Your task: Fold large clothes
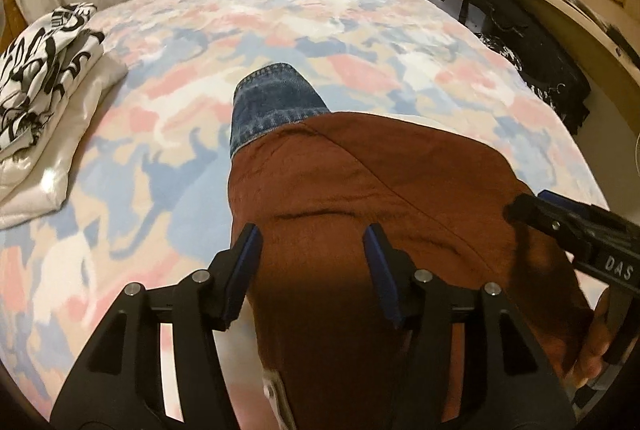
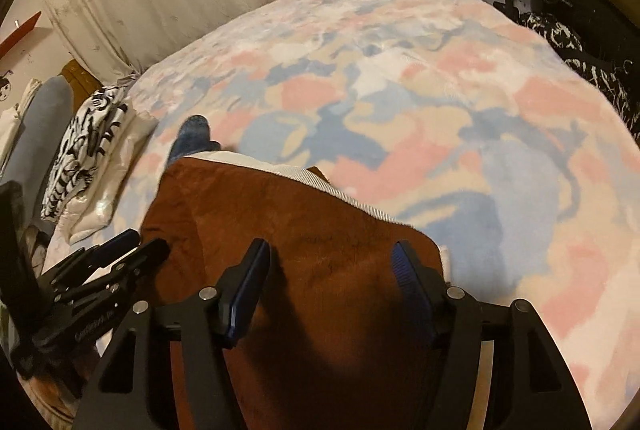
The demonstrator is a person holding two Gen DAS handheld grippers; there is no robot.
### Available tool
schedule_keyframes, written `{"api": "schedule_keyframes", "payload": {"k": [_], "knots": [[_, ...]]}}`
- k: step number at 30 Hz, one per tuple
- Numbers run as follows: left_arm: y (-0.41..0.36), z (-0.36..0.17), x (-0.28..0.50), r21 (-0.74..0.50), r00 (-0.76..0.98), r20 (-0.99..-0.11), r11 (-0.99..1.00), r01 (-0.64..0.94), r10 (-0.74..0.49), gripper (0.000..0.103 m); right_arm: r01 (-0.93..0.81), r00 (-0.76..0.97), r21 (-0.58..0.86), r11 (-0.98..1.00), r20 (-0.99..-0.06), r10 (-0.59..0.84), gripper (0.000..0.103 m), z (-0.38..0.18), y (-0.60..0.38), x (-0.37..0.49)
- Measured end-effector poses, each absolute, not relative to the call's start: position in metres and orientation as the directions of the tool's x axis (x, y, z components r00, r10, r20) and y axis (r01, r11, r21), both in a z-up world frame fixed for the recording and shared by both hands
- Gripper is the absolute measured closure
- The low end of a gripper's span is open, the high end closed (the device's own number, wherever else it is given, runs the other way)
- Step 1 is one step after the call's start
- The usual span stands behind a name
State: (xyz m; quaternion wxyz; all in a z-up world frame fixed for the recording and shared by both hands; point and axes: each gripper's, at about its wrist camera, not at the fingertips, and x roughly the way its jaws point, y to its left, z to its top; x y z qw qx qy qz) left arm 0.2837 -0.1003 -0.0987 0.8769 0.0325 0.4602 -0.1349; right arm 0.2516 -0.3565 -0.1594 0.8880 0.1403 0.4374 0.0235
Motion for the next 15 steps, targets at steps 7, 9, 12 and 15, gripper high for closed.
{"api": "schedule_keyframes", "payload": {"k": [7, 9, 12, 15], "knots": [[-0.098, -0.072, 0.246, -0.049, 0.540, -0.816, 0.955, 0.292, -0.207, 0.051, 0.032, 0.636, 0.233, 0.972, -0.755, 0.160, 0.038, -0.121, -0.342, 0.200], [-0.096, -0.065, 0.234, -0.068, 0.532, -0.816, 0.951, 0.302, -0.228, 0.051, 0.016, 0.640, 0.228, 0.974, -0.750, 0.165, 0.038, -0.109, -0.337, 0.182], [-0.090, -0.053, 0.212, -0.076, 0.534, -0.811, 0.948, 0.309, -0.239, 0.050, -0.003, 0.651, 0.213, 0.977, -0.741, 0.164, 0.038, -0.094, -0.329, 0.156], [-0.084, -0.039, 0.189, -0.080, 0.546, -0.800, 0.946, 0.314, -0.249, 0.048, -0.022, 0.657, 0.203, 0.979, -0.735, 0.167, 0.036, -0.081, -0.320, 0.129]]}}
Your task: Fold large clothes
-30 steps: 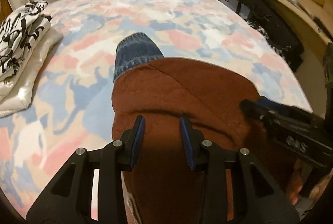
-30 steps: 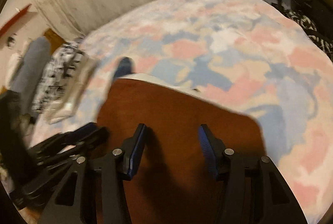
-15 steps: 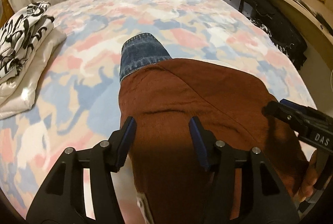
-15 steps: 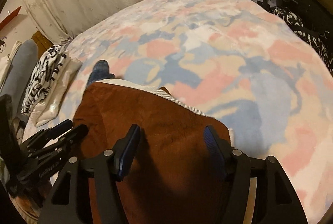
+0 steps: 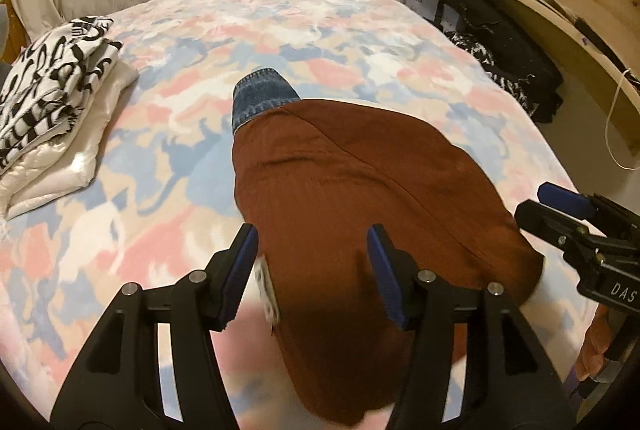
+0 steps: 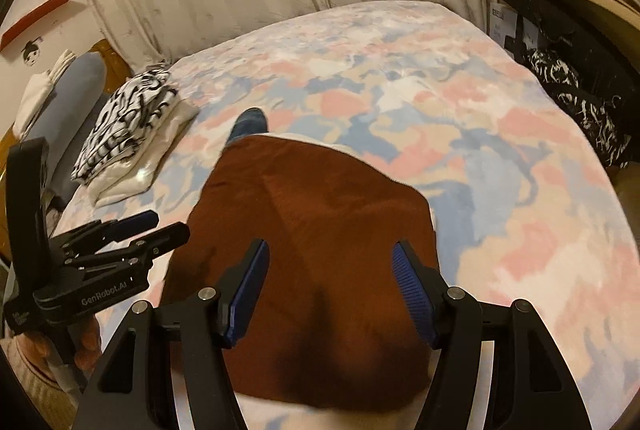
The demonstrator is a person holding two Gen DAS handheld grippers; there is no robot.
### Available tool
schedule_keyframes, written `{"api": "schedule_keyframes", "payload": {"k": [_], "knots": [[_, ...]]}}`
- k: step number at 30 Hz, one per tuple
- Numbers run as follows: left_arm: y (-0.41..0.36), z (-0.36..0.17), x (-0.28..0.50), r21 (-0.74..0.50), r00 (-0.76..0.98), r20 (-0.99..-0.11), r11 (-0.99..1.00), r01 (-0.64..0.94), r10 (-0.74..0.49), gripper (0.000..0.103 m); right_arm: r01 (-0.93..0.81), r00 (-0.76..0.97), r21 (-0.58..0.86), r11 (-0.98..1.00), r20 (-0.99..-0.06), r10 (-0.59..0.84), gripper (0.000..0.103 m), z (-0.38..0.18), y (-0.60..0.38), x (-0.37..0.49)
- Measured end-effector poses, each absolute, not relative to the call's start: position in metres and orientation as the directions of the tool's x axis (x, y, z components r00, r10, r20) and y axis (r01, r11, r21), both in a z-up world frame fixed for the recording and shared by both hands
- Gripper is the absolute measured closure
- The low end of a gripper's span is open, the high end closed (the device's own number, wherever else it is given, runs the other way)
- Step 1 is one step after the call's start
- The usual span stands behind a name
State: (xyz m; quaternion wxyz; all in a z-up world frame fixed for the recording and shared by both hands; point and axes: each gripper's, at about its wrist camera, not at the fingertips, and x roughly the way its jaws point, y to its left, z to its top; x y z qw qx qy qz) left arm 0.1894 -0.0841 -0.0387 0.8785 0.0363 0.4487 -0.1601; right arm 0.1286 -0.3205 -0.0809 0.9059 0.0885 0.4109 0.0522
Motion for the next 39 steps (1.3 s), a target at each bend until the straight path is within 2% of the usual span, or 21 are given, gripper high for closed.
{"api": "schedule_keyframes", "payload": {"k": [3, 8, 11, 14, 18, 29, 39], "knots": [[-0.076, -0.026, 0.170, -0.095, 0.553, -0.791, 0.946, 0.310, -0.261, 0.046, -0.037, 0.661, 0.191, 0.981, -0.731, 0.167, 0.033, -0.071, -0.310, 0.100], [-0.061, -0.008, 0.139, -0.128, 0.564, -0.775, 0.945, 0.301, -0.285, 0.029, -0.063, 0.659, 0.182, 0.981, -0.731, 0.178, 0.029, -0.058, -0.297, 0.052], [-0.052, 0.001, 0.123, -0.142, 0.572, -0.765, 0.944, 0.298, -0.295, 0.027, -0.070, 0.663, 0.172, 0.983, -0.728, 0.175, 0.025, -0.050, -0.291, 0.027], [-0.044, 0.010, 0.109, -0.156, 0.576, -0.756, 0.941, 0.302, -0.310, 0.027, -0.077, 0.665, 0.163, 0.984, -0.727, 0.172, 0.017, -0.042, -0.287, 0.004], [-0.037, 0.014, 0.098, -0.187, 0.556, -0.759, 0.931, 0.313, -0.339, 0.026, -0.082, 0.654, 0.156, 0.984, -0.737, 0.171, 0.012, -0.033, -0.286, -0.015], [-0.042, -0.019, 0.109, -0.220, 0.474, -0.804, 0.920, 0.325, -0.360, 0.026, -0.060, 0.585, 0.200, 0.978, -0.787, 0.197, 0.011, -0.041, -0.313, -0.010], [-0.053, -0.081, 0.149, -0.334, 0.315, -0.852, 0.897, 0.289, -0.418, 0.026, 0.031, 0.510, 0.318, 0.947, -0.821, 0.259, 0.011, -0.094, -0.359, 0.046]]}}
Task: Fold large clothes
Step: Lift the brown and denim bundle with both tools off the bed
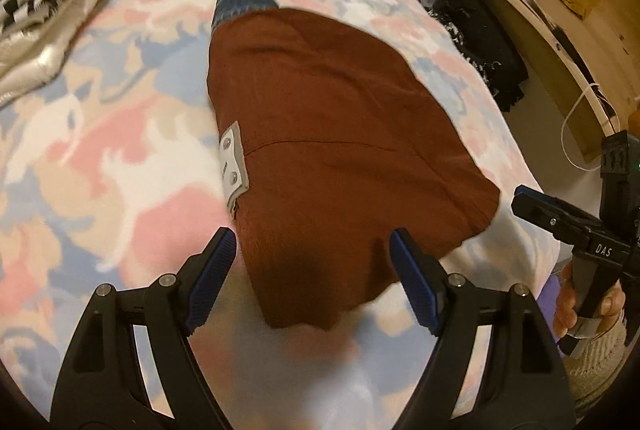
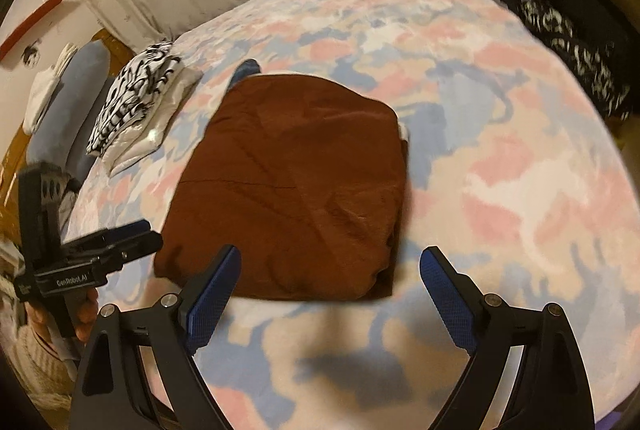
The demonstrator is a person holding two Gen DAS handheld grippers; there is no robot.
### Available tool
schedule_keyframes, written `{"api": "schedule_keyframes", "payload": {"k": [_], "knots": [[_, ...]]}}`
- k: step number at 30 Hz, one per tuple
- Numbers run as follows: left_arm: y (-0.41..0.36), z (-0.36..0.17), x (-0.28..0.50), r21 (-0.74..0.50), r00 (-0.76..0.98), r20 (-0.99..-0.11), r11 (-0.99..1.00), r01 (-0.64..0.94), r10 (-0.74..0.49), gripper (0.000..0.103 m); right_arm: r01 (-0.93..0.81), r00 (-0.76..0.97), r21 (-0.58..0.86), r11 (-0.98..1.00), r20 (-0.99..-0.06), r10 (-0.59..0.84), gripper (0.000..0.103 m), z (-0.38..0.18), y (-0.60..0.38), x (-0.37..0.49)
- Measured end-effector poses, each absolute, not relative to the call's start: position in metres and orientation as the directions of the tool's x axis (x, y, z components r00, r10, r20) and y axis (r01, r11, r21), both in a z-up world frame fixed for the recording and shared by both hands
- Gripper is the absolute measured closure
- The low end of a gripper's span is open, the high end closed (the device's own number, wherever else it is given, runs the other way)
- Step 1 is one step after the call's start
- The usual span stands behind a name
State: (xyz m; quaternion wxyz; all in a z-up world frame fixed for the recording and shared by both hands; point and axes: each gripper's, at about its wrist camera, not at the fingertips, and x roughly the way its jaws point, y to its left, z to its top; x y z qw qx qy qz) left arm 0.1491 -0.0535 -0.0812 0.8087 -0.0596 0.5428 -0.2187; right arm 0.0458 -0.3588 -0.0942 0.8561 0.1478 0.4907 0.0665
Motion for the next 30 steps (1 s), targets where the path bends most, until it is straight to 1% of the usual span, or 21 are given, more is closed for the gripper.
{"api": "schedule_keyframes", "payload": {"k": [3, 6, 9, 11, 12, 17, 22, 26, 28, 30], "knots": [[-0.055, -0.098, 0.162, -0.360, 0.285, -0.856, 0.893, 0.271, -0.432, 0.026, 0.056, 0.481, 0.370, 0.927, -0.824, 0.300, 0.011, -0.117, -0.368, 0.067], [-0.053, -0.111, 0.175, -0.401, 0.269, -0.846, 0.881, 0.251, -0.461, 0.022, 0.074, 0.455, 0.429, 0.900, -0.818, 0.352, 0.011, -0.140, -0.379, 0.089], [-0.053, -0.122, 0.187, -0.432, 0.256, -0.837, 0.872, 0.231, -0.483, 0.018, 0.083, 0.431, 0.469, 0.879, -0.812, 0.393, 0.011, -0.160, -0.383, 0.107], [-0.052, -0.128, 0.194, -0.451, 0.249, -0.832, 0.866, 0.216, -0.496, 0.011, 0.089, 0.414, 0.496, 0.864, -0.807, 0.421, 0.011, -0.174, -0.387, 0.120], [-0.051, -0.132, 0.199, -0.464, 0.243, -0.829, 0.862, 0.206, -0.504, 0.009, 0.094, 0.407, 0.506, 0.857, -0.806, 0.430, 0.011, -0.180, -0.388, 0.126], [-0.048, -0.154, 0.220, -0.530, 0.217, -0.805, 0.834, 0.157, -0.552, 0.003, 0.104, 0.374, 0.597, 0.795, -0.764, 0.525, 0.011, -0.215, -0.392, 0.159], [-0.050, -0.171, 0.236, -0.576, 0.204, -0.776, 0.802, 0.155, -0.597, 0.001, 0.085, 0.371, 0.678, 0.731, -0.702, 0.608, 0.013, -0.237, -0.391, 0.187], [-0.057, -0.175, 0.243, -0.579, 0.206, -0.771, 0.798, 0.167, -0.603, 0.001, 0.067, 0.370, 0.710, 0.701, -0.670, 0.644, 0.021, -0.250, -0.386, 0.213], [-0.061, -0.179, 0.249, -0.579, 0.206, -0.772, 0.799, 0.163, -0.602, 0.001, 0.055, 0.366, 0.707, 0.705, -0.671, 0.644, 0.024, -0.253, -0.381, 0.224], [-0.064, -0.181, 0.254, -0.574, 0.206, -0.775, 0.802, 0.162, -0.597, 0.001, 0.049, 0.369, 0.701, 0.712, -0.675, 0.639, 0.031, -0.254, -0.378, 0.229]]}}
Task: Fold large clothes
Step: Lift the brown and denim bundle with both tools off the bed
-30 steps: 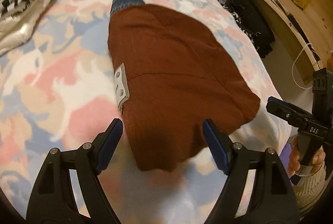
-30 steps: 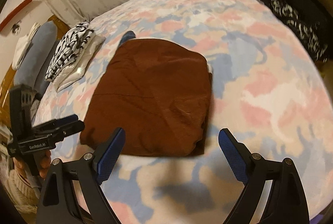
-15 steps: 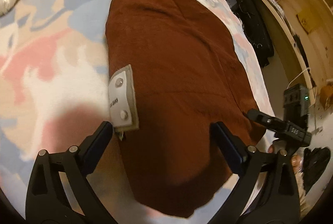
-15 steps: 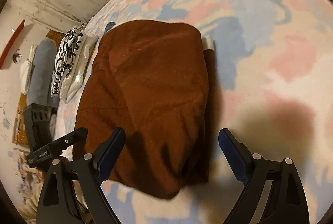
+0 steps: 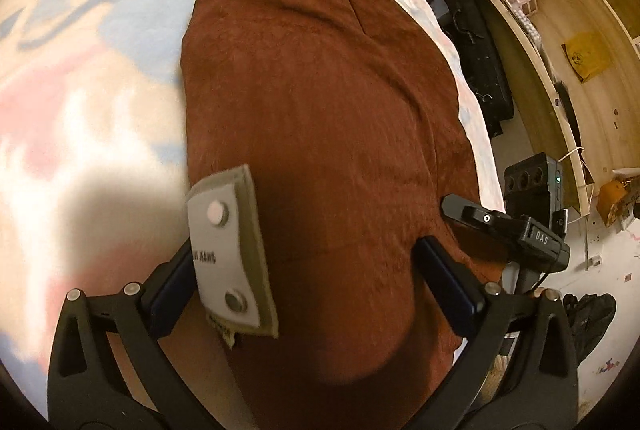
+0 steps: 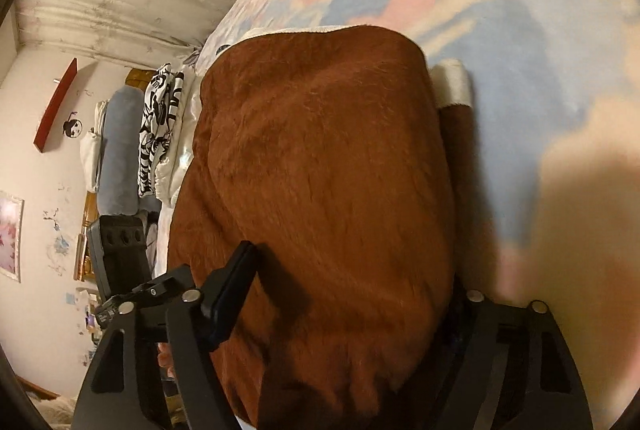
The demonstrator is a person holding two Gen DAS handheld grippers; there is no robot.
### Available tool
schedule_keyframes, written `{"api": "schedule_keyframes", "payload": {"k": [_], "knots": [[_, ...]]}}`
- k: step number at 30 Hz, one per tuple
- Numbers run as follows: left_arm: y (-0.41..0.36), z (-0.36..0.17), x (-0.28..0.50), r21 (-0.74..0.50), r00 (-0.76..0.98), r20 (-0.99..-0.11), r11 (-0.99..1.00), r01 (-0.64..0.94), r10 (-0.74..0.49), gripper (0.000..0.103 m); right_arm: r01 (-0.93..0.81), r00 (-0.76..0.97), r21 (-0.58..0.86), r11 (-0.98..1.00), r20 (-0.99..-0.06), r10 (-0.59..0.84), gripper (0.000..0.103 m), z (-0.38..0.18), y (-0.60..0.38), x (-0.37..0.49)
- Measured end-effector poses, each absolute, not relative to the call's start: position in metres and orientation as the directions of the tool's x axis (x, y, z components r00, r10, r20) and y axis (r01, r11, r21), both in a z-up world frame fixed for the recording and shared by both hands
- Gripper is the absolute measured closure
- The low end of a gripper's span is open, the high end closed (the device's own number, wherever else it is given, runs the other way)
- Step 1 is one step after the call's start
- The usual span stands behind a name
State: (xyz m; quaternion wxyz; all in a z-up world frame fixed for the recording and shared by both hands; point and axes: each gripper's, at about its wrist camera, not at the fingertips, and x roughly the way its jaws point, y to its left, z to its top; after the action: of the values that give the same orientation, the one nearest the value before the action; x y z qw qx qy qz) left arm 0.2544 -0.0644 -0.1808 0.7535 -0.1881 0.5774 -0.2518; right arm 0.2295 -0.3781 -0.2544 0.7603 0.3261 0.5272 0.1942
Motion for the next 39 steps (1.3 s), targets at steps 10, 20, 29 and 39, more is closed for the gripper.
{"api": "schedule_keyframes", "payload": {"k": [10, 20, 29, 39], "knots": [[-0.086, -0.161, 0.254, -0.480, 0.259, -0.810, 0.848, 0.223, -0.526, 0.021, -0.014, 0.413, 0.649, 0.761, -0.689, 0.595, 0.068, -0.232, -0.355, 0.230], [-0.113, -0.108, 0.229, -0.346, 0.346, -0.815, 0.869, 0.354, -0.465, 0.055, -0.067, 0.465, 0.581, 0.811, -0.701, 0.541, 0.086, -0.188, -0.319, 0.202], [-0.088, -0.057, 0.187, -0.321, 0.373, -0.809, 0.873, 0.366, -0.454, 0.057, -0.108, 0.463, 0.559, 0.822, -0.704, 0.539, 0.087, -0.143, -0.255, 0.145], [-0.002, 0.015, 0.123, -0.299, 0.457, -0.776, 0.891, 0.341, -0.435, 0.057, -0.211, 0.466, 0.552, 0.807, -0.669, 0.579, 0.087, -0.075, -0.143, 0.082]]}}
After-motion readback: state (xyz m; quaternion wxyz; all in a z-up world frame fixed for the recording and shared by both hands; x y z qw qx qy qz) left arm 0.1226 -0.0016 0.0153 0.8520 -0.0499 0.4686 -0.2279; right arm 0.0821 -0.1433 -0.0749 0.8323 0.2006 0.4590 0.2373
